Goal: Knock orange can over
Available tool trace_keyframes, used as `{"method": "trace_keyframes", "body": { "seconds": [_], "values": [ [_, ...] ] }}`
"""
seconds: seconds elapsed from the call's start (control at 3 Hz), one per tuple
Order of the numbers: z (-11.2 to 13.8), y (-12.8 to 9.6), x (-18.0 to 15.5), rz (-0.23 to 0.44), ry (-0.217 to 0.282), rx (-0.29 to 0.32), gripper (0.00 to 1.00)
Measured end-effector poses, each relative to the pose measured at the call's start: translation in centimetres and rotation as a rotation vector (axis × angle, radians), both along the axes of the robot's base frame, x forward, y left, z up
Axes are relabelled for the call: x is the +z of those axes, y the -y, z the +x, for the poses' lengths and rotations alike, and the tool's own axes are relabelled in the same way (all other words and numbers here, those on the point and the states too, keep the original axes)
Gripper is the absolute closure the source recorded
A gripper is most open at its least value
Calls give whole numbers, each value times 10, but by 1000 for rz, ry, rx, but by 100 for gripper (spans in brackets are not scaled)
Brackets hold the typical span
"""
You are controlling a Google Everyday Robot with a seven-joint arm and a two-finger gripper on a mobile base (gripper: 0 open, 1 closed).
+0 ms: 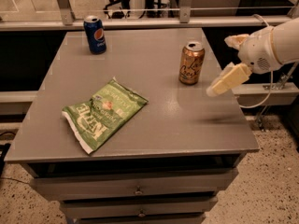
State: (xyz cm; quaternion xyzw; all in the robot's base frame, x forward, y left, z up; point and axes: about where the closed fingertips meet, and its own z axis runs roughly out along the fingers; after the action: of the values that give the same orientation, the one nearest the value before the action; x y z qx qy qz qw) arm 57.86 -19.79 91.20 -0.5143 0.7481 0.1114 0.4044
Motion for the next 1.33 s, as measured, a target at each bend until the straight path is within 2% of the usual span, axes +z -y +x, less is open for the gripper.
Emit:
{"method": "trace_keyframes", "body": {
  "seconds": [0.33,0.67,1.0,1.33],
  "values": [
    [22,-11,-11,114,10,6,0],
    [42,-25,-19,233,12,56,0],
    [55,-42,-23,346,16,143,0],
    [55,-67,-20,464,16,283,0]
  ]
}}
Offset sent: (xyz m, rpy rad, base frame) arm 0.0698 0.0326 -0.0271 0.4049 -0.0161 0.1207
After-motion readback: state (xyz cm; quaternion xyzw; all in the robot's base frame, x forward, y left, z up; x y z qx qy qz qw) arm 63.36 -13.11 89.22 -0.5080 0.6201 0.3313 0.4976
